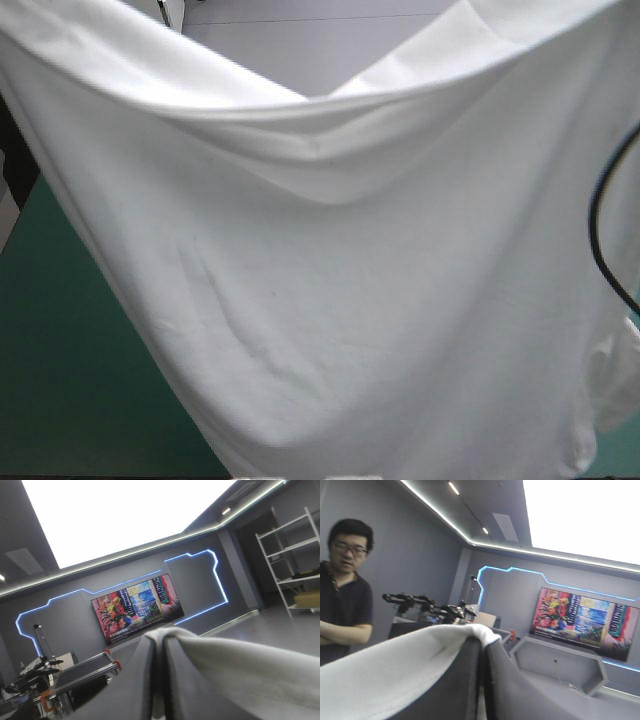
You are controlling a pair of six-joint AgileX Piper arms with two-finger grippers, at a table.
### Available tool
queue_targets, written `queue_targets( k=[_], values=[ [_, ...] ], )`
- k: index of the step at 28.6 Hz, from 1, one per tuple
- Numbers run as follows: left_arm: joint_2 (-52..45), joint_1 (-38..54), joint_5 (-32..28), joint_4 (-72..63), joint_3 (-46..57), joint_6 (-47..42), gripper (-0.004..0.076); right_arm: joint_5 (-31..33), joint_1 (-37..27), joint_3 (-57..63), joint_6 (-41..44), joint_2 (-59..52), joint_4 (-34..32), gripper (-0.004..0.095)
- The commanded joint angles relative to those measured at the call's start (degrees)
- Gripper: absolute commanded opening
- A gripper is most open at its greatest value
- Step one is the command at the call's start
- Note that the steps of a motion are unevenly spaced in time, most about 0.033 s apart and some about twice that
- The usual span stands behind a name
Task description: Fold the cloth
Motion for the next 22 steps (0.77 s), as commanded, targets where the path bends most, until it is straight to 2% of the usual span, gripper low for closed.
queue_targets(
  k=[1,3,6,10,13,16,19,22],
  values=[
    [5.9,-0.18,-11.36,1.64,-0.29,-0.64,-0.0022,-10.43,-0.02,-0.6,1.46,6.41,-7.98,-0.0015],
    [9.39,-0.18,-16.41,2.3,-0.29,-0.64,-0.0022,-14.35,-0.02,-0.6,3.81,9.92,-11.88,-0.0016],
    [15.15,-0.18,-27.33,2.53,-1.22,-0.64,-0.0022,-21.42,-0.02,-0.71,5.91,14.81,-15.39,-0.0017],
    [23.12,-0.18,-36.25,3.02,-6.13,-0.39,-0.0022,-31.23,-3.29,-6.47,6.2,22.64,-15.86,-0.0017],
    [29.29,0.61,-40.98,3.18,-11.47,-0.15,-0.0022,-32.87,-7.44,-14.04,6.2,28.29,-11.2,-0.0017],
    [34.14,2.31,-46.2,1.23,-16.82,-0.56,-0.0022,-34.79,-12.8,-19.49,6.1,32.8,-3.56,-0.0017],
    [37.8,4.55,-48.67,-4.43,-19.58,-0.56,-0.0022,-37.18,-16.56,-21.16,5.99,36.17,1.5,-0.0017],
    [40.93,6.73,-52.28,-9.01,-19.71,-0.56,-0.0022,-36.73,-17.81,-21.16,5.67,39.49,3.7,-0.0017]
  ],
)
